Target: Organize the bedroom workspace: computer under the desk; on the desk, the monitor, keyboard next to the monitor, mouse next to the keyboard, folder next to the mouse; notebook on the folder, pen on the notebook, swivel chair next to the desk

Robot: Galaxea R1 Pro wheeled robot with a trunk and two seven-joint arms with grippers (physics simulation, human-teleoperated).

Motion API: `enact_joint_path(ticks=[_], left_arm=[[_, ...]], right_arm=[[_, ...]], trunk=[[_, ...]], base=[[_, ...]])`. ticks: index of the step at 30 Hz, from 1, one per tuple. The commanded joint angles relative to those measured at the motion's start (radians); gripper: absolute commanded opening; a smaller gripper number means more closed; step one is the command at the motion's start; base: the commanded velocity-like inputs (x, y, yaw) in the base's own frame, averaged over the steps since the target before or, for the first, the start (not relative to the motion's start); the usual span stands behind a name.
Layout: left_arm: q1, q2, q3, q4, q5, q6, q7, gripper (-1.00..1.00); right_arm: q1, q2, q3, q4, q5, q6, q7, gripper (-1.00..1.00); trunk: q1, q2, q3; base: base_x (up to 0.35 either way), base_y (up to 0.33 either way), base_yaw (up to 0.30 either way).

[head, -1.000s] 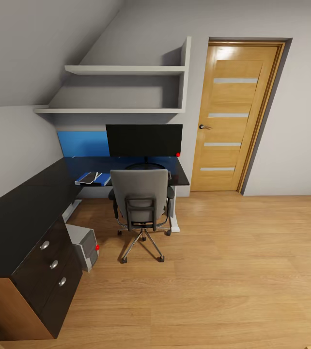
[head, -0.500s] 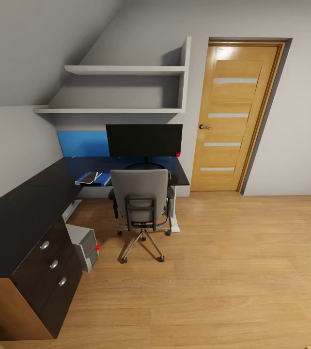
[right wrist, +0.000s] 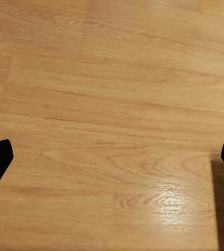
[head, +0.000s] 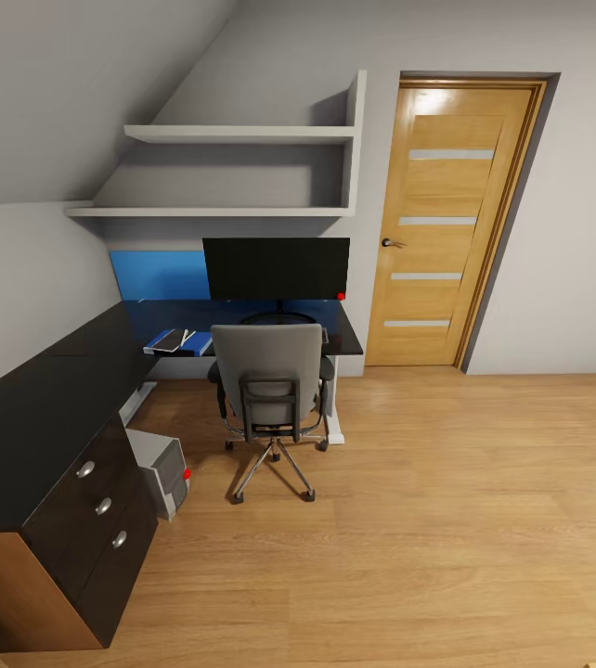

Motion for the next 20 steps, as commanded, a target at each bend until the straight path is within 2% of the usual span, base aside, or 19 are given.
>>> enact_joint_path(ticks=[1, 16, 17, 20], left_arm=[[0.000, 0.000, -0.008, -0.001, 0.004, -0.001, 0.005, 1.00], [0.000, -0.001, -0.008, -0.001, 0.003, -0.001, 0.005, 1.00], [0.000, -0.017, -0.007, -0.001, 0.003, -0.001, 0.005, 1.00], [0.000, -0.028, -0.006, -0.001, 0.004, -0.001, 0.005, 1.00]], right_arm=[[-0.001, 0.001, 0.009, 0.002, -0.008, -0.004, -0.002, 1.00], [-0.001, 0.001, 0.009, 0.002, -0.008, -0.003, -0.002, 1.00], [-0.001, 0.001, 0.009, 0.002, -0.008, -0.004, -0.002, 1.00], [-0.001, 0.001, 0.009, 0.002, -0.008, -0.004, -0.002, 1.00]], trunk=[[0.000, -0.001, -0.001], [0.000, -0.001, -0.001], [0.000, -0.001, -0.001], [0.000, -0.001, -0.001]], base=[[0.000, 0.000, 0.000], [0.000, 0.000, 0.000], [0.000, 0.000, 0.000], [0.000, 0.000, 0.000]])
